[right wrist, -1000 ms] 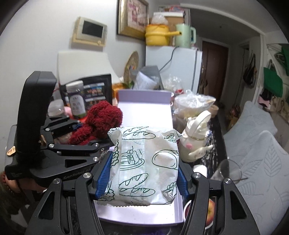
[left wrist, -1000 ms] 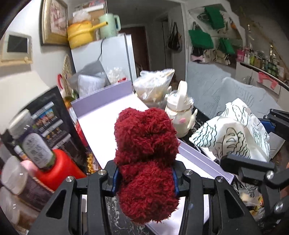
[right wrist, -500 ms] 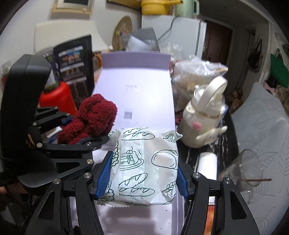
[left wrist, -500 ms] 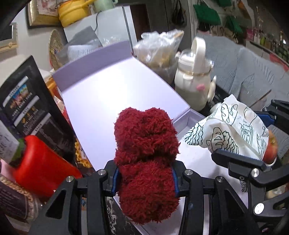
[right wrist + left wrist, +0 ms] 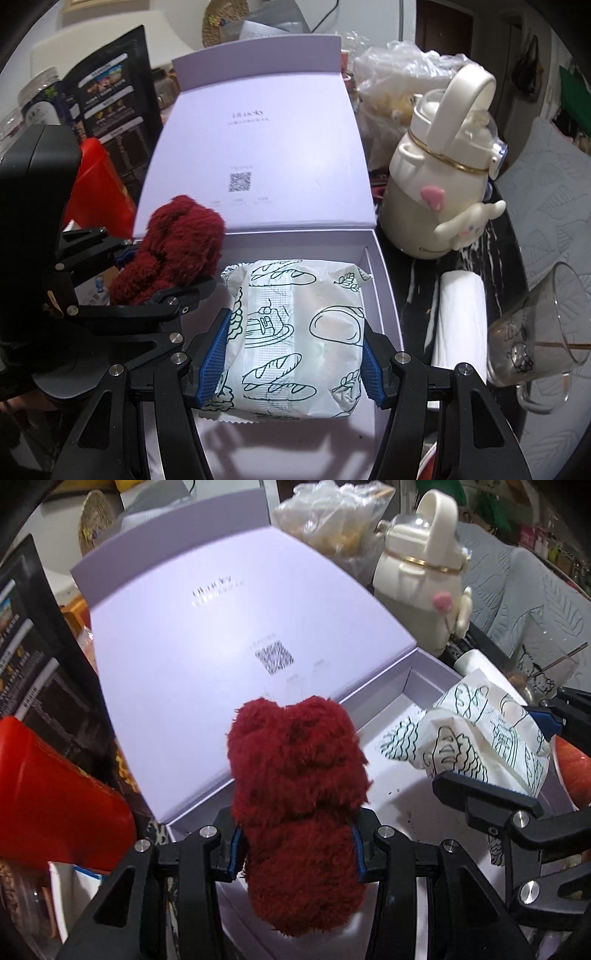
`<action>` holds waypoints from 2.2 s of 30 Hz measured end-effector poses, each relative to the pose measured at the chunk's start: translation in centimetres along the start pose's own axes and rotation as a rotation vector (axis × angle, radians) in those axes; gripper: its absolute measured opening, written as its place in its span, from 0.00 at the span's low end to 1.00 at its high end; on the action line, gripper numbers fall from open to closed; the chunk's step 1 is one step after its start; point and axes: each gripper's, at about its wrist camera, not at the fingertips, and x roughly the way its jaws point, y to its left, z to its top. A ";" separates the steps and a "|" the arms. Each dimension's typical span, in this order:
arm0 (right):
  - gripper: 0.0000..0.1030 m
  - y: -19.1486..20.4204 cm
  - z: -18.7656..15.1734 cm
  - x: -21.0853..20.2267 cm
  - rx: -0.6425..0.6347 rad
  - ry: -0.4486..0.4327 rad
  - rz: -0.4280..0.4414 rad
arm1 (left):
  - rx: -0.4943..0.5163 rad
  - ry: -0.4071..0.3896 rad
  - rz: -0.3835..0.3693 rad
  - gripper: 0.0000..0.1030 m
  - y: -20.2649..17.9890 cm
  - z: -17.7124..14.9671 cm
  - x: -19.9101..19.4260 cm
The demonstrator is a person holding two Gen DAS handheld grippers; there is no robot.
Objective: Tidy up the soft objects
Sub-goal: 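Carry the red pouch and bread-print packet with both tools over the lavender box, then open both tools to drop the red pouch and packet into the box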
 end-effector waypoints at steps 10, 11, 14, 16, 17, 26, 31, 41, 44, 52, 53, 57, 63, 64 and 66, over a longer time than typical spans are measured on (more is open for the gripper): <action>0.60 -1.0 0.2 2.3 0.037 0.024 -0.022 | -0.015 0.043 -0.005 0.42 0.0 0.0 1.8; 0.60 -1.2 0.2 2.5 0.040 0.025 -0.023 | -0.014 0.048 -0.005 0.42 0.0 0.1 2.0; 0.60 -1.3 0.2 2.4 0.041 0.009 -0.023 | -0.020 0.067 -0.023 0.43 0.3 0.2 2.4; 0.61 -1.3 0.4 2.1 0.043 -0.004 -0.025 | -0.024 0.067 -0.032 0.47 0.6 0.2 2.4; 0.61 -1.3 0.5 2.0 0.044 -0.008 -0.026 | -0.023 0.065 -0.031 0.49 0.6 0.2 2.3; 0.69 -0.5 0.5 0.1 0.024 -0.028 -0.038 | -0.014 0.012 -0.005 0.79 -0.4 0.0 -0.5; 0.70 -0.4 0.5 -2.0 0.025 -0.050 -0.070 | -0.027 -0.023 0.003 0.79 -0.3 0.2 -2.8; 0.70 0.3 0.7 -8.3 0.039 -0.133 -0.108 | -0.047 -0.153 0.028 0.79 0.1 -0.2 -10.7; 0.70 0.9 0.7 -10.7 0.034 -0.169 -0.126 | -0.050 -0.197 0.034 0.79 0.0 -0.5 -13.2; 0.72 2.7 -0.1 -17.4 0.019 -0.275 -0.162 | -0.041 -0.322 0.033 0.79 -0.9 -1.7 -20.3; 0.72 2.9 -0.2 -18.1 0.015 -0.286 -0.158 | -0.039 -0.336 0.032 0.79 -1.1 -2.0 -21.1; 0.75 3.7 -1.2 -21.4 0.012 -0.321 -0.173 | -0.028 -0.389 0.033 0.79 -1.8 -3.4 -24.2; 0.78 4.3 -3.4 -26.1 0.037 -0.356 -0.194 | -0.025 -0.462 0.022 0.89 -2.9 -5.9 -28.3; 0.79 4.3 -3.7 -26.5 0.042 -0.360 -0.196 | -0.023 -0.471 0.015 0.89 -3.0 -6.2 -28.8; 0.81 4.4 -4.7 -27.9 0.053 -0.368 -0.199 | -0.016 -0.490 0.009 0.91 -3.4 -7.1 -30.0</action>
